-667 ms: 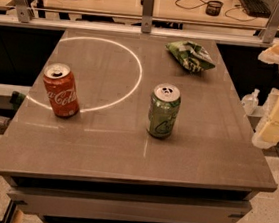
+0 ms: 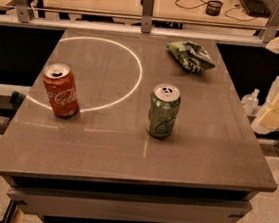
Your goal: Pick green jalapeno chip bag
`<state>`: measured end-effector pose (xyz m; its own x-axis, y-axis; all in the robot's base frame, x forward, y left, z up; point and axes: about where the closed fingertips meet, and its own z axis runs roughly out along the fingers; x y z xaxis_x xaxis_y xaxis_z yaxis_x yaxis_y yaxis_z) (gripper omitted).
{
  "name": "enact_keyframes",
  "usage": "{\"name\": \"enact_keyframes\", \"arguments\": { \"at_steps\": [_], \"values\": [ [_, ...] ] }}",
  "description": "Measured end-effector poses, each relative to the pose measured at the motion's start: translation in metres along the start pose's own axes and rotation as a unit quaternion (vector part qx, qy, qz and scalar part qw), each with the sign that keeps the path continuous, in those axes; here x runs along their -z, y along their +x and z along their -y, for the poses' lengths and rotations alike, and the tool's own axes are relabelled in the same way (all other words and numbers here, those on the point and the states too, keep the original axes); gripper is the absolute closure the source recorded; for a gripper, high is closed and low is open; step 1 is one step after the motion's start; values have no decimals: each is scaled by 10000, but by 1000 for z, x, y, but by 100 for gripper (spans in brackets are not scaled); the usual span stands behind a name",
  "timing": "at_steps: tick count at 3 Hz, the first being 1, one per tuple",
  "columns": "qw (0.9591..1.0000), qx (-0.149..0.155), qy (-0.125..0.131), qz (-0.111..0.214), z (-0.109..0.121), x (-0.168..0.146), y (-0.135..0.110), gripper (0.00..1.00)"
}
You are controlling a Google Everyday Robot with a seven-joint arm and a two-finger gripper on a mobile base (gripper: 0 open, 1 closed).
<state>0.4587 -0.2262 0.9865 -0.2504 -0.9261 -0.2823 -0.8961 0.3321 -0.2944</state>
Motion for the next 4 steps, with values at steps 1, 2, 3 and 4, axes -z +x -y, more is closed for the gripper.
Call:
{"name": "enact_keyframes", "arguments": {
  "at_steps": [1, 2, 3, 4],
  "values": [
    [9964, -323, 405, 665, 42, -3, 11, 0],
    [9859, -557, 767, 1379, 83, -28, 20, 0],
    [9720, -781, 1248, 1834, 118, -43, 8, 0],
    [9560, -1170, 1610, 2155, 147, -55, -16, 0]
  ]
}}
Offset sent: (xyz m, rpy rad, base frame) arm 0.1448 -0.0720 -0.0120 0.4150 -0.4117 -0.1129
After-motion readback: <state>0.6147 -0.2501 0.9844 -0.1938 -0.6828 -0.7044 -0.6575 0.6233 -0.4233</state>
